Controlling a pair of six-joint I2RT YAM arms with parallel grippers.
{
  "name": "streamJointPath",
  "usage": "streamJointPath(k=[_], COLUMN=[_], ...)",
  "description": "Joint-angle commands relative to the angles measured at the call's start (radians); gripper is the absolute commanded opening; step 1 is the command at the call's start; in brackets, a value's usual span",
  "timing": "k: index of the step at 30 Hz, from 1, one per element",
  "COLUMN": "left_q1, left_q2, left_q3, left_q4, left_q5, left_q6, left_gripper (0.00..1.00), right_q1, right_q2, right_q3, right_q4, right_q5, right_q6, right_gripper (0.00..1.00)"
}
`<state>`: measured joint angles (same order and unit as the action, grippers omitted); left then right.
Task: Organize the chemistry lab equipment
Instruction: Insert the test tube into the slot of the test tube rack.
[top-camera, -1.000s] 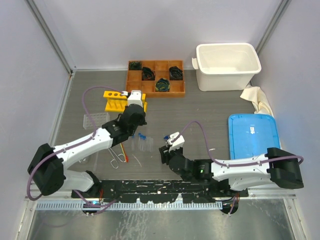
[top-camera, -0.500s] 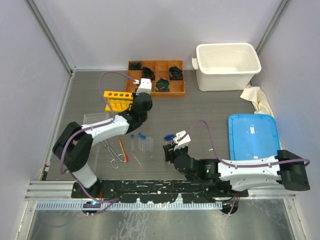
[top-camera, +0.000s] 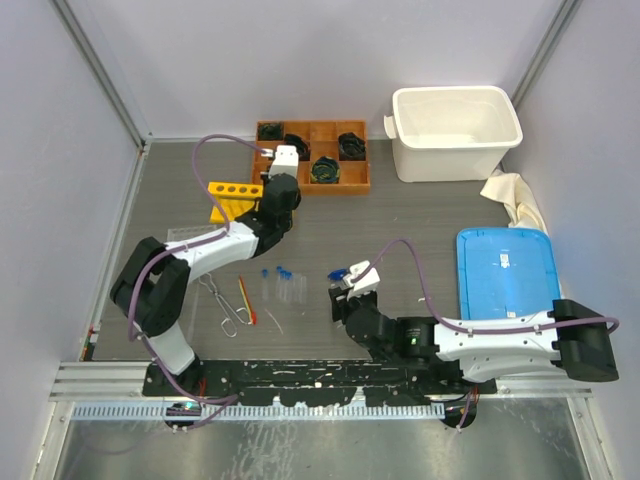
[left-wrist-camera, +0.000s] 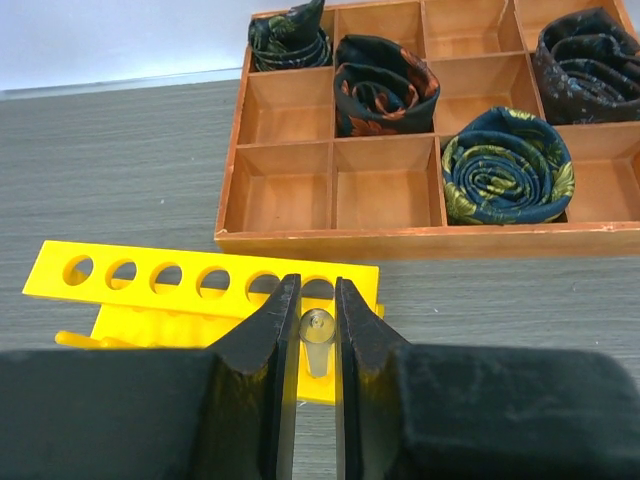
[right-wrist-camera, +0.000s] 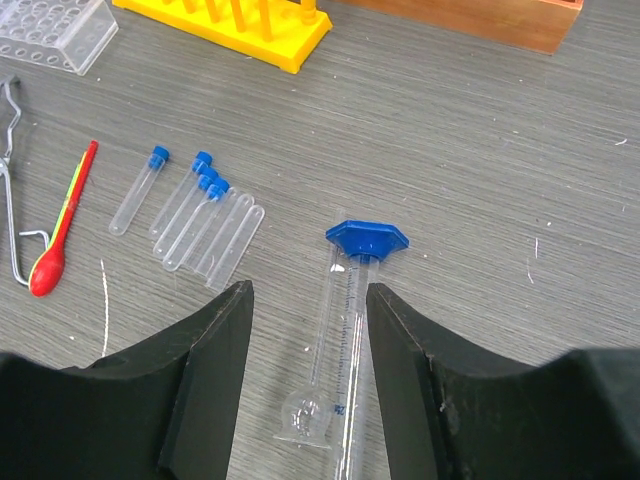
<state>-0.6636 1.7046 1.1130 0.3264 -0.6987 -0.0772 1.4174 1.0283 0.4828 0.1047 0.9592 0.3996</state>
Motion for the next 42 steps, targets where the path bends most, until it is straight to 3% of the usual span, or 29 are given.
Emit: streamJointPath(k=[1, 42], left_q1=[0.007, 0.048], left_q2=[0.016, 0.05], left_q3=[0.039, -0.039], left_q4=[0.062, 0.071], left_q5=[-0.002, 0.041], left_q6=[0.01, -0.106], left_gripper=[0.0, 0.0], right_q1=[-0.003, -0.06], right_q2=[0.002, 0.052], right_q3=[0.043, 0.041], right_q4=[0.022, 0.043], right_q5=[0.032, -0.025], right_q6=[0.007, 0.021], right_gripper=[0.55, 0.55])
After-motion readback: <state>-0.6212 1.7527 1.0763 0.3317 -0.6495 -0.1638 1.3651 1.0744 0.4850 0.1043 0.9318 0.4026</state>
